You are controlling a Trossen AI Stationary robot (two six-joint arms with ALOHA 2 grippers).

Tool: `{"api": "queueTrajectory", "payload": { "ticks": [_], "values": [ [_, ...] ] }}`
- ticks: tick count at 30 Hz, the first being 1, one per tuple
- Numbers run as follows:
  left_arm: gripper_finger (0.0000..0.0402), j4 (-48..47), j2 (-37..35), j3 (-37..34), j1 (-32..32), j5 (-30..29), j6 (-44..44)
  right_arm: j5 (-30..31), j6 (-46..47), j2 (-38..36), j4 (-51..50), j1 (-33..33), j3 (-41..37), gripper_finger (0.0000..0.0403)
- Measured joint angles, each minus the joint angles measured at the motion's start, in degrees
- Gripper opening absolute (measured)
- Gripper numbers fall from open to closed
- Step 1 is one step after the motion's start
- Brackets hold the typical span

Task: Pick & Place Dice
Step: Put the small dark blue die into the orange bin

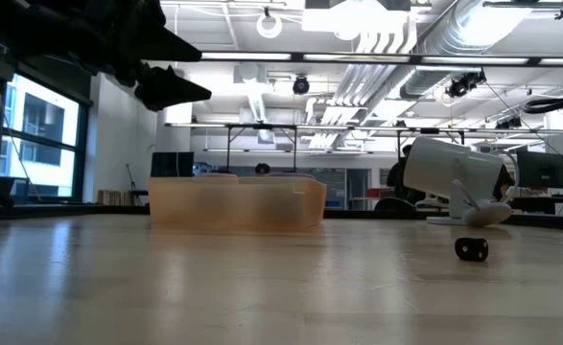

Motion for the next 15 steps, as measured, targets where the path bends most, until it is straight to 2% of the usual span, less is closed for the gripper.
{"api": "queueTrajectory", "payload": {
  "ticks": [4,7,15],
  "values": [
    [0.0395,0.0,0.0,0.0,0.0,0.0,0.0,1.0,-0.1,0.0,0.1,0.0,-0.1,0.0027],
    [0.0395,0.0,0.0,0.0,0.0,0.0,0.0,1.2,-0.1,0.1,0.5,0.0,-0.1,0.0031],
    [0.0395,0.0,0.0,0.0,0.0,0.0,0.0,0.6,0.1,0.1,0.7,0.0,-0.2,0.0103]
  ]
}}
